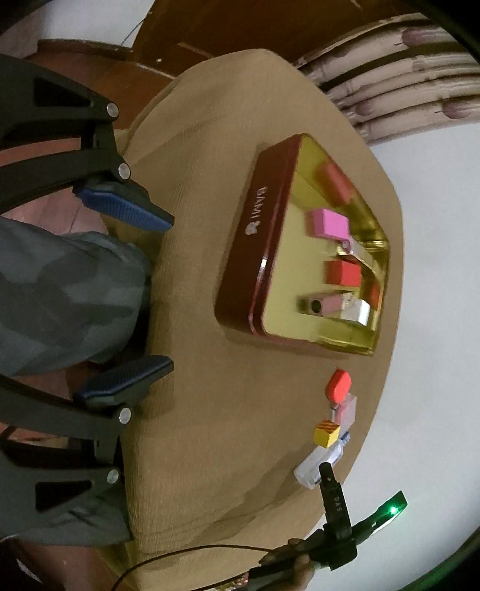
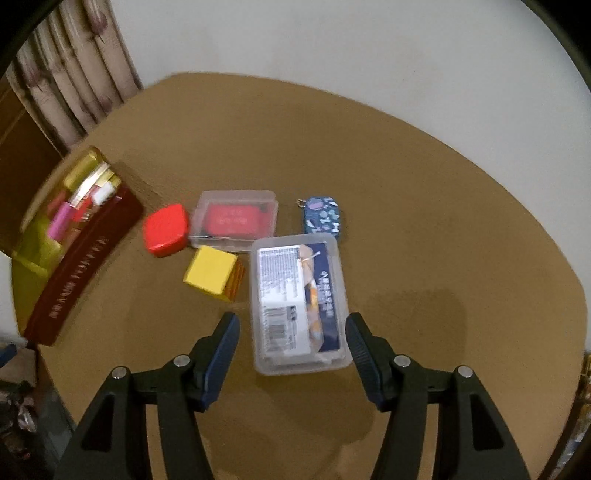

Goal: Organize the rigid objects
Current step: 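Grasp the clear plastic box with the right tool, then carry the clear plastic box over the gold tin and lower it, then move the left tool toward the red rounded block, then grasp the red rounded block with the left tool, then carry the red block into the gold tin and open the left tool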

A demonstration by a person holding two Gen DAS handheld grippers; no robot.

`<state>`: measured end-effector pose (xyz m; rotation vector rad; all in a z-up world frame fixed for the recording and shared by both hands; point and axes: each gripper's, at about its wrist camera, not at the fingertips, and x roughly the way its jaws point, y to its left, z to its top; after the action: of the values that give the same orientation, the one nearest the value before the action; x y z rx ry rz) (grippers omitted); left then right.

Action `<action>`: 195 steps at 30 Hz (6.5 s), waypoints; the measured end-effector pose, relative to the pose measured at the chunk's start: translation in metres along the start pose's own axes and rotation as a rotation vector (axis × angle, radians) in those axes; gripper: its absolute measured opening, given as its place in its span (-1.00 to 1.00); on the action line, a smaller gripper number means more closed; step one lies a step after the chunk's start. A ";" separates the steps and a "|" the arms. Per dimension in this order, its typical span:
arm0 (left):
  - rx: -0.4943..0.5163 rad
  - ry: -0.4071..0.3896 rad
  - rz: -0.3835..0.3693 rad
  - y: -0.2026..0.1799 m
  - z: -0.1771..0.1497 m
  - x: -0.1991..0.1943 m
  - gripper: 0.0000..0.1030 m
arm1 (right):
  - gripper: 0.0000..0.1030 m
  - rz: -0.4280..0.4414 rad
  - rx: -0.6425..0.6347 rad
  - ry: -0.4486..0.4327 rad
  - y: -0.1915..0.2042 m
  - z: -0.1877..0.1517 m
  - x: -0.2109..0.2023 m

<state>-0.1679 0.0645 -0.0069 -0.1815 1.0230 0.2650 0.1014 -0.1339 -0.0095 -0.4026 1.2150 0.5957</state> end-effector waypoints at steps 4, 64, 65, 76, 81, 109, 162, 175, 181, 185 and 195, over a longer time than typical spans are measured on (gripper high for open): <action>-0.027 0.039 -0.015 0.005 -0.003 0.010 0.27 | 0.20 0.037 0.007 0.042 -0.003 0.012 0.013; -0.095 0.035 -0.067 0.063 -0.028 -0.027 0.28 | 0.23 0.282 0.218 0.242 0.293 0.103 0.044; -0.091 0.034 -0.063 0.063 -0.028 -0.027 0.28 | 0.23 0.295 0.245 0.241 0.292 0.105 0.046; -0.082 0.041 -0.047 0.054 -0.029 -0.025 0.28 | 0.23 0.328 0.284 0.078 0.267 0.105 0.019; -0.061 0.025 -0.012 0.047 -0.031 -0.024 0.28 | 0.23 0.405 0.291 -0.072 0.230 0.083 -0.030; 0.318 -0.160 -0.140 -0.105 0.112 -0.016 0.54 | 0.23 -0.228 0.521 -0.323 -0.088 -0.156 -0.037; 0.498 0.156 -0.200 -0.123 0.197 0.127 -0.18 | 0.31 -0.008 0.543 -0.399 -0.082 -0.174 -0.053; 0.226 0.101 -0.003 0.006 0.163 0.011 -0.18 | 0.32 -0.034 0.529 -0.380 -0.080 -0.171 -0.051; 0.200 0.135 0.110 0.055 0.164 0.037 -0.18 | 0.32 -0.051 0.518 -0.371 -0.076 -0.167 -0.047; 0.199 0.183 0.148 0.065 0.162 0.065 -0.18 | 0.32 -0.056 0.510 -0.367 -0.076 -0.166 -0.044; 0.227 0.208 0.163 0.071 0.156 0.091 -0.18 | 0.35 -0.062 0.494 -0.362 -0.075 -0.164 -0.039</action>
<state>-0.0175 0.1868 -0.0073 0.0819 1.2677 0.2793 0.0166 -0.2970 -0.0246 0.0848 0.9535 0.2811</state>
